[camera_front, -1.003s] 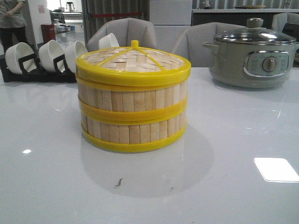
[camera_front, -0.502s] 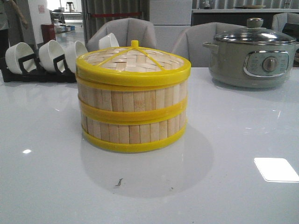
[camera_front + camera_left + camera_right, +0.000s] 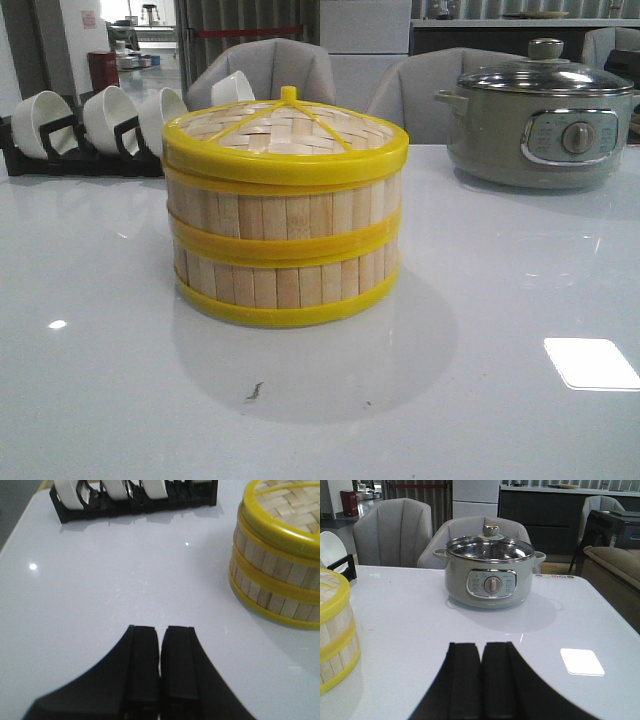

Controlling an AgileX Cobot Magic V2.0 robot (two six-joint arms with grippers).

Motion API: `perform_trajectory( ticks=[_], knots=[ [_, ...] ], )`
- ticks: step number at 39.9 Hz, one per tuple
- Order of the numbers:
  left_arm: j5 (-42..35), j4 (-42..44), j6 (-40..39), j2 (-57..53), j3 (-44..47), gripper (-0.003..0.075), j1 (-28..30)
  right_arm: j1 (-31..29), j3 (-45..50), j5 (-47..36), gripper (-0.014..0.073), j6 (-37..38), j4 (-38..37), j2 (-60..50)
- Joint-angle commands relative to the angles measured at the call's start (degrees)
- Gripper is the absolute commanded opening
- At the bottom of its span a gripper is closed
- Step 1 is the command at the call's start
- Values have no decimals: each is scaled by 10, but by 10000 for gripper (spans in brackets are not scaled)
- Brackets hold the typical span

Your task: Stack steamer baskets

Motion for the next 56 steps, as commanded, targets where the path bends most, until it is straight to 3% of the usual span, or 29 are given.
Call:
perform_trajectory(
  ticks=[1,7,15,25,27,36,56],
  knots=[
    [-70,10,-7,-21,-15,85,0,-4,-16,-52,70,-4,-5,5],
    [-131,-6,-7,-65,9,85,0,-4,-16,-52,70,-4,-5,5],
    [-304,-55,-7,-151,121,85,8,-4,-16,-52,70,-4,-5,5],
    [-432,-96,-11,-253,262,85,60,-4,-16,-52,70,-4,-5,5],
    [-391,-98,-11,-267,257,85,69,-4,-16,-52,70,-4,-5,5],
    [-341,-98,-11,-308,260,85,97,-4,-16,-52,70,-4,-5,5],
    [-322,-98,-11,-305,260,85,102,-4,-16,-52,70,-4,-5,5]
  ],
)
